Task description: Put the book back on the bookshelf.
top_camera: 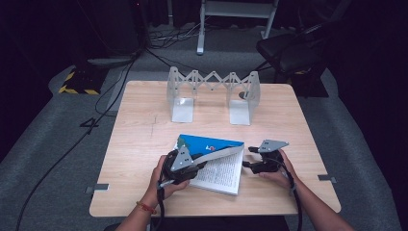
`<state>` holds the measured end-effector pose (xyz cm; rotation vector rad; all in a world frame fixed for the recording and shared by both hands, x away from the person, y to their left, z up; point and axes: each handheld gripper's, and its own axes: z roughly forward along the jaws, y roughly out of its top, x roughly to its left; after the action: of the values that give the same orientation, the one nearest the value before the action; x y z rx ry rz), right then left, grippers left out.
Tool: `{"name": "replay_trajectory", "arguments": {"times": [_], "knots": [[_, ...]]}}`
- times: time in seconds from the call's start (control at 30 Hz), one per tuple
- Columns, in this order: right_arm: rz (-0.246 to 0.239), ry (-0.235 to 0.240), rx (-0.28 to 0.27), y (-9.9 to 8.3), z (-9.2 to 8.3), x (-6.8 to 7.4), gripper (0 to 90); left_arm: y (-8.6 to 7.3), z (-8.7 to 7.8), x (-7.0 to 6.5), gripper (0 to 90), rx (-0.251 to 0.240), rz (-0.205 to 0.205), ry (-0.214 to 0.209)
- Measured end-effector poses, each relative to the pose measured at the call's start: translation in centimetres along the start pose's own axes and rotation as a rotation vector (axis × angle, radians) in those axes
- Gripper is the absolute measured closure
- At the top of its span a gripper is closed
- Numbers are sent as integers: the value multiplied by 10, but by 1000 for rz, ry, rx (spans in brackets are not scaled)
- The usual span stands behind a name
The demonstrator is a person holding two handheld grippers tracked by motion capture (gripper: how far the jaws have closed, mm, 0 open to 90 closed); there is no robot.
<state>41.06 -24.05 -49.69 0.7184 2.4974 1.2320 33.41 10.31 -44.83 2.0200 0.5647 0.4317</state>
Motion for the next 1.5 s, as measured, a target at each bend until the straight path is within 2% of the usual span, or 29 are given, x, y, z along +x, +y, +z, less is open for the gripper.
{"name": "replay_trajectory", "arguments": {"times": [0.07, 0.23, 0.3, 0.4, 0.47, 0.57, 0.73, 0.87, 0.93, 0.97, 1.1, 1.17, 1.27, 1.33, 1.37, 1.43, 1.5], "knots": [[-13, -7, -9, 1, -1, 1, 317, 0, -1, 1, 674, -6, -3, -3], [-1, -23, -126, 10, -17, 1, 370, 3, -4, 3, 677, -49, -34, -17], [2, -27, -162, 16, -25, 1, 375, 6, -5, 3, 680, -74, -47, -37], [14, -27, -221, 22, -37, -1, 387, 11, -6, -2, 688, -88, -40, -47], [-2, -20, -233, 27, -42, 1, 419, 13, -7, -5, 691, -91, -26, -54], [-27, -8, -222, 34, -41, 7, 420, 13, -10, -7, 693, -92, -30, -56], [-32, 1, -227, 41, -34, 15, 424, 11, -10, -15, 696, -32, 7, -51], [-52, -10, -235, 50, -35, 18, 428, 10, -15, -14, 691, -45, -3, -38], [-52, 0, -255, 55, -35, 19, 428, 8, -18, -12, 678, -57, -18, -33], [-46, 8, -266, 57, -35, 19, 427, 7, -20, -12, 665, -67, -30, -28], [-46, 6, -309, 66, -34, 24, 427, 2, -24, -12, 578, -62, -29, -14], [-68, 2, -301, 69, -34, 28, 427, -1, -25, -11, 573, -59, -27, -6], [-77, -6, -284, 71, -30, 30, 427, -3, -25, -10, 558, -53, -32, 12], [-71, -3, -291, 72, -28, 30, 427, -4, -25, -13, 602, -63, -7, 35], [-68, -1, -295, 72, -28, 29, 427, -4, -26, -12, 616, -67, -9, 31], [-68, 4, -301, 72, -27, 28, 427, -6, -28, -4, 663, -98, -61, -5], [-67, 6, -305, 72, -27, 28, 428, -7, -28, -1, 675, -115, -83, -28]]}}
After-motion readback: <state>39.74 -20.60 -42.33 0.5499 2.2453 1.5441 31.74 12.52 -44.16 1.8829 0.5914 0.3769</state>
